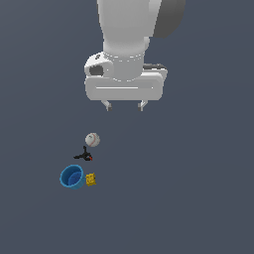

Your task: Pick up a designated object from a clutter of objects.

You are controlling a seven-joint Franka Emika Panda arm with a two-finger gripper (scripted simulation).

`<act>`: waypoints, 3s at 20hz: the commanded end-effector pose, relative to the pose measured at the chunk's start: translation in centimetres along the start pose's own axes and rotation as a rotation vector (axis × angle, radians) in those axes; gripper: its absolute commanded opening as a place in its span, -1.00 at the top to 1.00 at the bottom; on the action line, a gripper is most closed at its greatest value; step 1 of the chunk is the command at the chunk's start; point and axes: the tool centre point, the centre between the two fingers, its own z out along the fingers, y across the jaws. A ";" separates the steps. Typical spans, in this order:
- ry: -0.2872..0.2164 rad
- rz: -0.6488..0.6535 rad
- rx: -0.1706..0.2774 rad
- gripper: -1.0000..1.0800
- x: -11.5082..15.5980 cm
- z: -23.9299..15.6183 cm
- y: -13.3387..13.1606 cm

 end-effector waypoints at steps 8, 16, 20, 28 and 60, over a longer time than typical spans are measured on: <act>-0.023 -0.013 0.020 -0.92 -0.3 0.8 -0.3; -0.028 -0.019 0.025 -0.92 -0.3 1.1 -0.2; -0.028 -0.032 0.026 -0.92 -0.3 1.8 0.2; -0.028 -0.093 0.031 -0.92 -0.3 4.7 2.4; -0.037 -0.488 0.018 -0.92 -7.6 22.5 16.5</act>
